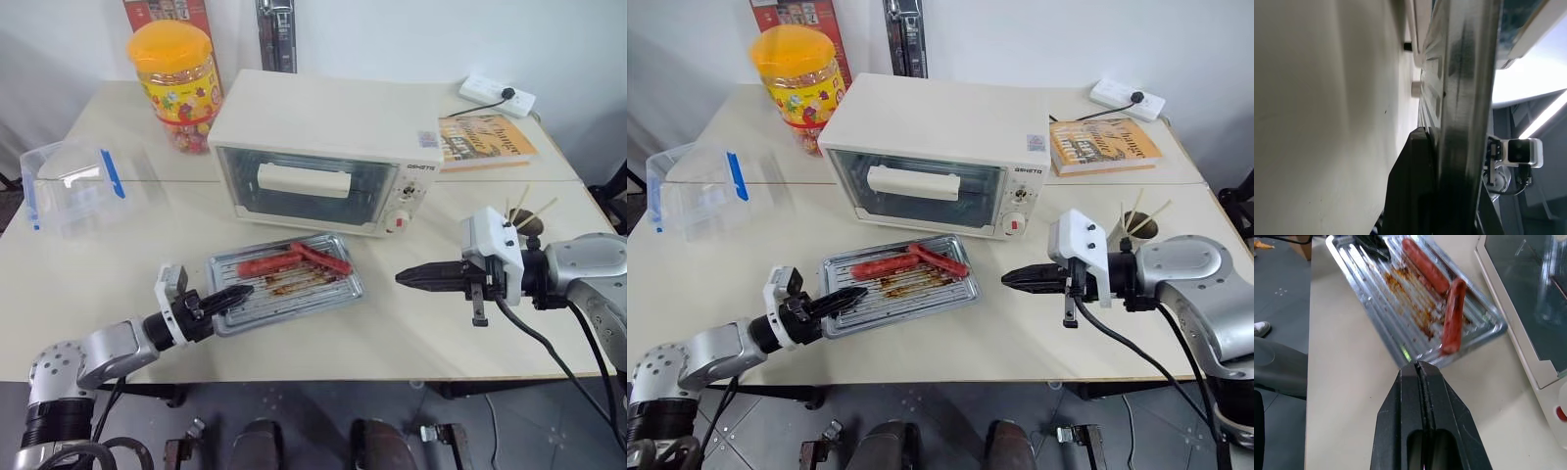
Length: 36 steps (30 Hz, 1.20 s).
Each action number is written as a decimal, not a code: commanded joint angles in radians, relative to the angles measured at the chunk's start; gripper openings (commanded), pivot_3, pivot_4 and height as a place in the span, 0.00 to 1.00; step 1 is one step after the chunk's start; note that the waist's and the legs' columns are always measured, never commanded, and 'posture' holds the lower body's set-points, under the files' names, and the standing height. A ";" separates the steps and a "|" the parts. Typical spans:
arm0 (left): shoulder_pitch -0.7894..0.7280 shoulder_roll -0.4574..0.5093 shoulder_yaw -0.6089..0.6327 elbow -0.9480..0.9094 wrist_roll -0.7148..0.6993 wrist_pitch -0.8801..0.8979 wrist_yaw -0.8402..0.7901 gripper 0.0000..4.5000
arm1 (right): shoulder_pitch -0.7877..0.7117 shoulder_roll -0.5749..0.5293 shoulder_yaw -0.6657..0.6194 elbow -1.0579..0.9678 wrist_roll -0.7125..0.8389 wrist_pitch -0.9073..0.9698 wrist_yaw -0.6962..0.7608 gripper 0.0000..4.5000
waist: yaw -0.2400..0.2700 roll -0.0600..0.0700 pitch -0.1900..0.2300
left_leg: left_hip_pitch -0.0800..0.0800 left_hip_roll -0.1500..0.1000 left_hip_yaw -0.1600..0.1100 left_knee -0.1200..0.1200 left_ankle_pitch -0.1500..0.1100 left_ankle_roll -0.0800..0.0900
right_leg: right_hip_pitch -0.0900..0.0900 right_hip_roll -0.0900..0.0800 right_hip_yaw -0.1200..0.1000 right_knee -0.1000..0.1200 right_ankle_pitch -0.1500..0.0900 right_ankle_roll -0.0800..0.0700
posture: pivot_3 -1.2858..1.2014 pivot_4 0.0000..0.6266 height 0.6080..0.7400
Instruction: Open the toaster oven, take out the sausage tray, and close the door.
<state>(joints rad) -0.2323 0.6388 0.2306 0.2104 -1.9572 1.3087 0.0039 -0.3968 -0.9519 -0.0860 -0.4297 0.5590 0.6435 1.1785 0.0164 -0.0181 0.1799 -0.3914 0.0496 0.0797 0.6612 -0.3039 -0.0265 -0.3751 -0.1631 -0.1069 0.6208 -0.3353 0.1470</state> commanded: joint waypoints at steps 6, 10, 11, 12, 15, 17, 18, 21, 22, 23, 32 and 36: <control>-0.155 -0.002 -0.101 0.100 0.110 0.073 -0.115 0.00 | 0.069 -0.065 -0.044 0.013 0.032 0.020 0.041 0.27 | 0.016 0.000 0.000 | 0.000 -0.001 0.000 0.001 0.000 0.000 | 0.000 0.000 0.000 0.000 0.000 0.000 | 0.52 0.24 1.00; -0.227 -0.012 -0.125 0.153 0.247 0.113 -0.201 0.00 | 0.134 -0.069 -0.097 0.064 0.042 0.011 0.038 0.57 | 0.018 0.000 0.000 | 0.000 -0.001 0.001 0.001 0.000 0.000 | 0.001 0.000 0.000 0.000 0.000 0.000 | 0.52 0.24 1.00; -0.241 -0.016 -0.128 0.165 0.277 0.120 -0.222 0.00 | 0.144 -0.067 -0.116 0.072 0.052 0.013 0.037 0.65 | 0.018 0.000 0.000 | 0.000 -0.001 0.001 0.001 0.000 0.000 | 0.001 0.000 0.000 0.000 0.000 0.000 | 0.52 0.24 1.00; -0.266 -0.023 -0.132 0.185 0.315 0.124 -0.250 0.00 | 0.160 -0.068 -0.143 0.086 0.057 0.014 0.034 0.70 | 0.020 0.000 0.000 | 0.000 -0.001 0.001 0.001 0.000 0.000 | 0.001 0.000 0.000 0.000 0.000 0.000 | 0.52 0.24 1.00; -0.326 -0.042 -0.145 0.236 0.430 0.135 -0.337 0.00 | 0.199 -0.076 -0.202 0.116 0.055 0.010 0.024 0.95 | 0.035 0.000 0.000 | 0.000 -0.001 0.001 0.002 0.001 0.000 | 0.001 0.000 0.000 0.000 0.000 0.000 | 0.52 0.24 1.00; -0.356 -0.054 -0.160 0.266 0.513 0.137 -0.392 0.00 | 0.217 -0.080 -0.230 0.124 0.051 0.007 0.017 0.99 | 0.042 0.000 0.000 | 0.000 -0.001 0.001 0.003 0.001 0.001 | 0.001 0.000 0.000 0.000 0.000 0.001 | 0.52 0.24 1.00; -0.370 -0.058 -0.169 0.278 0.552 0.141 -0.421 0.00 | 0.223 -0.082 -0.240 0.125 0.051 0.008 0.015 0.99 | 0.045 0.000 0.000 | 0.000 -0.001 0.001 0.003 0.001 0.001 | 0.002 0.000 0.000 0.000 0.001 0.001 | 0.52 0.24 1.00; -0.414 -0.067 -0.201 0.305 0.664 0.145 -0.514 0.00 | 0.243 -0.085 -0.269 0.117 0.052 0.010 0.005 0.99 | 0.047 0.000 0.000 | 0.000 -0.001 0.001 0.003 0.001 0.001 | 0.002 0.000 0.000 0.000 0.001 0.001 | 0.52 0.24 1.00; -0.428 -0.069 -0.212 0.314 0.697 0.147 -0.543 0.00 | 0.250 -0.083 -0.277 0.111 0.053 0.010 0.000 0.99 | 0.048 0.000 0.000 | 0.000 -0.001 0.001 0.003 0.001 0.001 | 0.002 0.000 0.000 0.000 0.001 0.001 | 0.52 0.24 1.00; -0.440 -0.071 -0.220 0.324 0.731 0.144 -0.570 0.00 | 0.256 -0.081 -0.283 0.106 0.054 0.011 -0.006 0.99 | 0.049 0.000 0.000 | 0.000 -0.001 0.001 0.003 0.001 0.001 | 0.002 0.000 0.000 0.000 0.001 0.001 | 0.52 0.24 1.00; -0.542 -0.075 -0.265 0.437 0.974 0.123 -0.764 0.27 | 0.277 -0.073 -0.292 0.088 0.053 -0.004 -0.034 1.00 | 0.050 0.001 0.000 | 0.000 -0.001 0.001 0.003 0.001 0.001 | 0.002 0.000 0.000 0.000 0.001 0.002 | 0.52 0.24 1.00; -0.569 -0.048 -0.279 0.459 1.056 0.120 -0.841 0.53 | 0.266 -0.074 -0.276 0.099 0.045 -0.020 -0.035 1.00 | 0.039 0.001 0.000 | 0.000 -0.001 0.001 0.003 0.001 0.001 | 0.001 0.000 0.000 0.001 0.001 0.002 | 0.52 0.24 1.00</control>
<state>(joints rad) -0.7943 0.5727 -0.0365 0.6454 -0.9427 1.4390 -0.8102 -0.1213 -1.0134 -0.3373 -0.3143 0.5999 0.6457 1.1434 0.0554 -0.0175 0.1796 -0.3911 0.0483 0.0809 0.6641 -0.3031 -0.0258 -0.3737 -0.1632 -0.1066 0.6217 -0.3343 0.1488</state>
